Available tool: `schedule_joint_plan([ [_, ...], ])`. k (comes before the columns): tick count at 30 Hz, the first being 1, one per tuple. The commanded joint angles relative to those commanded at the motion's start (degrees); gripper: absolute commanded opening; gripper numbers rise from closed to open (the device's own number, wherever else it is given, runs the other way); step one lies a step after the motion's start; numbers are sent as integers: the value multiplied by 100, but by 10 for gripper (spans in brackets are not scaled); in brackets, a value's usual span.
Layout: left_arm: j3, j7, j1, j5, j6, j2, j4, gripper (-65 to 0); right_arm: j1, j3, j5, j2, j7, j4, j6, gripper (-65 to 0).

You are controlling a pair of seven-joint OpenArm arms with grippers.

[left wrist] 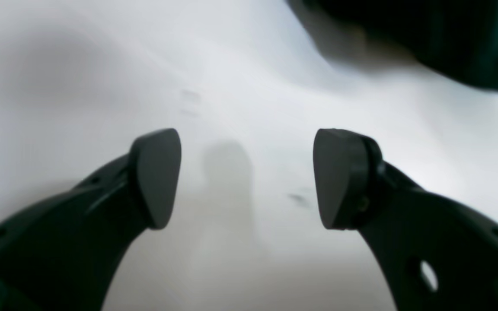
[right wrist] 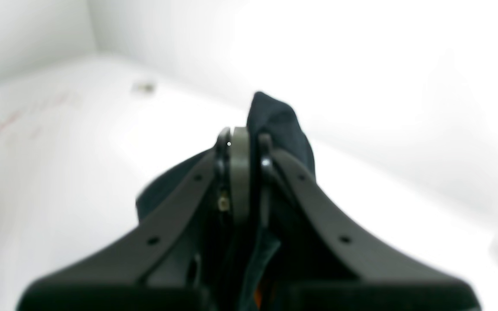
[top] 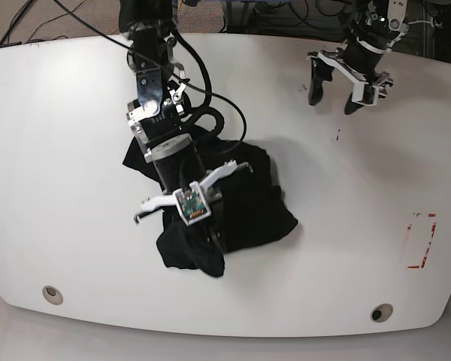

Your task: Layout the t-shirt on the table in an organized manner, then fold the t-shirt properly

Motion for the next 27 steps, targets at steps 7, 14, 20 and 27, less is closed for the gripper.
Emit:
schedule_joint_plan([
  [7, 536, 396, -536, 0, 0, 18, 0, -193, 1248, 0, 9, -44, -457, -185, 0, -650],
  [14, 897, 818, -1160, 0, -9, 176, -79, -192, 2048, 0, 9, -44, -475, -624, 0, -650],
  [20, 967, 1143, -1618, -18, -62, 519, -527, -192, 2505, 9, 9, -35, -475, -1011, 0, -650],
  [27, 1275, 1178, -2154, -26, -440, 818, -1433, -192, 2804, 9, 0, -44, -475, -1266, 0, -650],
])
